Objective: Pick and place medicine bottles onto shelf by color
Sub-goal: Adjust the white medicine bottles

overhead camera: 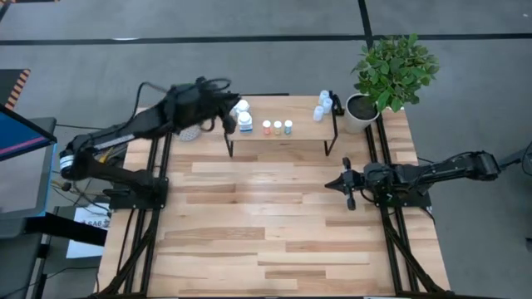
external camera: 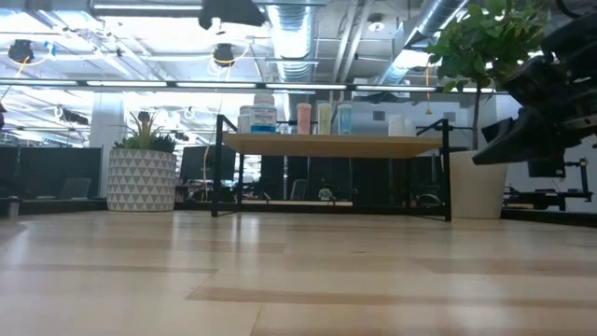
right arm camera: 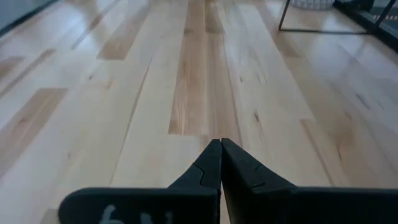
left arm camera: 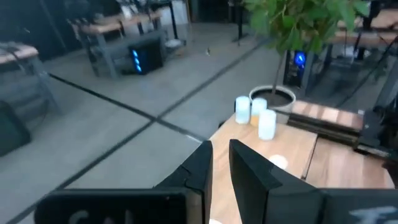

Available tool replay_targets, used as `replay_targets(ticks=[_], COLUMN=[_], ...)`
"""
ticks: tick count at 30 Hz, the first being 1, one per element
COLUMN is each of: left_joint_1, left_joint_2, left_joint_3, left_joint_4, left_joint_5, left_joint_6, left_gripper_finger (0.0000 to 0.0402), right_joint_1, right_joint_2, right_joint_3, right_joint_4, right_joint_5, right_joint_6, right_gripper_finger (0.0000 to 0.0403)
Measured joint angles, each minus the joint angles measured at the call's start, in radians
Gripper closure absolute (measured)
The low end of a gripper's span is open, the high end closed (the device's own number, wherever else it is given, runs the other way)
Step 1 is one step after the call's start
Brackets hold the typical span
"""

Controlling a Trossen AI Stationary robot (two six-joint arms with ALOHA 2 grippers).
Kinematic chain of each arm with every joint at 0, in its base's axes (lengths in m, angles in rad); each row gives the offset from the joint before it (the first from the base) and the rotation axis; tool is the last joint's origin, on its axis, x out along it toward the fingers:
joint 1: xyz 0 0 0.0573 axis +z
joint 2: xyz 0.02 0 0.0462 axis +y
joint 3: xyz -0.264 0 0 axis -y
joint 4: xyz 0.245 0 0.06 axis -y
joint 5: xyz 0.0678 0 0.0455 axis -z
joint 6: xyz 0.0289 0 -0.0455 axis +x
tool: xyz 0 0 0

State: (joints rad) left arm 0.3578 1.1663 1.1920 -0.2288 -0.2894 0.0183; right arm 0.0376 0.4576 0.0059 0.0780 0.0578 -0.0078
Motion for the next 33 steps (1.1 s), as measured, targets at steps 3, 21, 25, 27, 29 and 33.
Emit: replay_targets(ticks=[3,21,25,27,29,33], left_joint_1=[0.060,0.156,0.178,0.191,0.204,0.219], left_joint_2=[0.100,0.605,0.619,0.619,0.619,0.619], left_joint_3=[0.104,0.699,0.702,0.702,0.702,0.702], left_joint_4=[-0.093,-0.569,-0.579,-0.604,-0.611,-0.628], left_joint_5=[0.054,0.120,0.115,0.135,0.154,0.158], left_joint_6=[0.023,0.234,0.246,0.241,0.238,0.243], left_gripper_finger=[0.0359,0.0359,0.0359,0.0359,0.0359,0.0359], right_joint_1=[0.000,0.000,0.000,0.000,0.000,0.000], right_joint_2=[0.000,0.000,0.000,0.000,0.000,0.000], right_joint_3=[0.000,-0.001,-0.002,-0.002,-0.002,-0.002], right_joint_4=[-0.023,-0.038,-0.038,-0.039,-0.039,-0.040], right_joint_5=[0.000,-0.003,-0.003,-0.004,-0.004,-0.007], right_joint_6=[0.000,0.000,0.000,0.000,0.000,0.000], right_gripper_finger=[0.0374,0.0375,0.0376,0.0374,0.0374,0.0375])
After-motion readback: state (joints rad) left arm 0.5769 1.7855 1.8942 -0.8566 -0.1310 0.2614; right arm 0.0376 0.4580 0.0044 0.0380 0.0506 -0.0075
